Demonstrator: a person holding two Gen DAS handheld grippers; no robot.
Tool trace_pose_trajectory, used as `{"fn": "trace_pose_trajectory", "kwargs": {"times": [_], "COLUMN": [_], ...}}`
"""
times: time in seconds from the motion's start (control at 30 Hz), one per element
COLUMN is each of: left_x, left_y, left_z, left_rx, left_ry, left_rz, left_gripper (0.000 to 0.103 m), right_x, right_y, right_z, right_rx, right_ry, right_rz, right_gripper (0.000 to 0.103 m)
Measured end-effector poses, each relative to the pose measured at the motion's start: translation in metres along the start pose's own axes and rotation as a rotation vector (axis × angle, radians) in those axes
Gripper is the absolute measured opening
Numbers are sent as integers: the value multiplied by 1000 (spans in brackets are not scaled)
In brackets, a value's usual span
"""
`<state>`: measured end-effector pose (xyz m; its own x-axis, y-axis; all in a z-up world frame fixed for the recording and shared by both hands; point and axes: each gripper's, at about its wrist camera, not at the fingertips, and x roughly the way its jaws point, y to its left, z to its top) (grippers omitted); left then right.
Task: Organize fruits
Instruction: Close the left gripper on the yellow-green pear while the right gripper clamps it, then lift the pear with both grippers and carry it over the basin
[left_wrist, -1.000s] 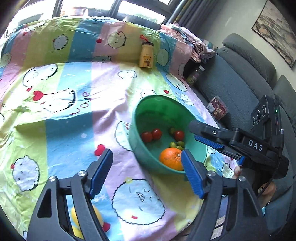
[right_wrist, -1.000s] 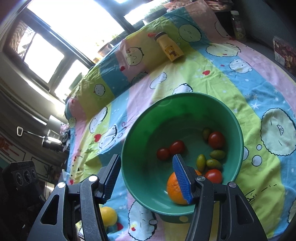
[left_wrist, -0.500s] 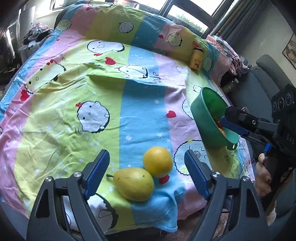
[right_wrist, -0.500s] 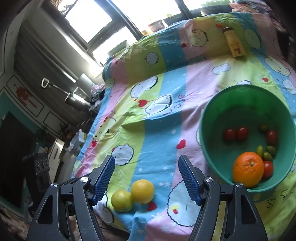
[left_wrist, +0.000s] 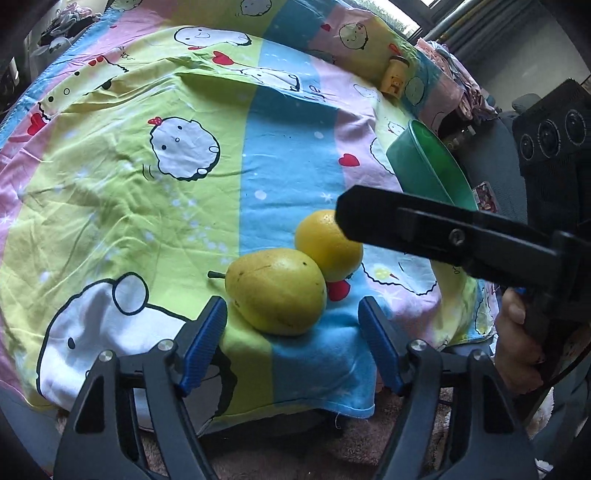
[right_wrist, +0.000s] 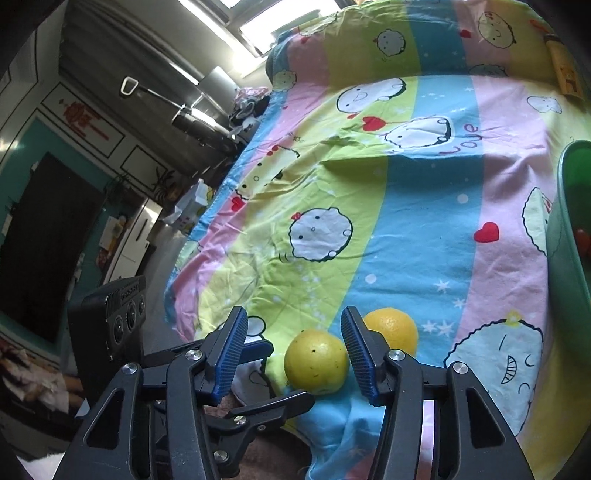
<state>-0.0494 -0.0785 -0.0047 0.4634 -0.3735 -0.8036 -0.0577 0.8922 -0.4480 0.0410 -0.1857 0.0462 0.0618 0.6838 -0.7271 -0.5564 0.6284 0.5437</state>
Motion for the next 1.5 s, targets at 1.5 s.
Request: {"fn": "trace_pose_trajectory", "kwargs": {"times": [1.5], "left_x": [11], "left_y": [10], "left_z": [8], "left_rx": [5], "left_ry": [-61], "left_rz": [42], "left_gripper": [60], "right_x": [51], "right_y": [5], "right_z": [-14], "right_rx": [-74], "right_ry": [94], "right_rz": [-164], "right_gripper": [56]}}
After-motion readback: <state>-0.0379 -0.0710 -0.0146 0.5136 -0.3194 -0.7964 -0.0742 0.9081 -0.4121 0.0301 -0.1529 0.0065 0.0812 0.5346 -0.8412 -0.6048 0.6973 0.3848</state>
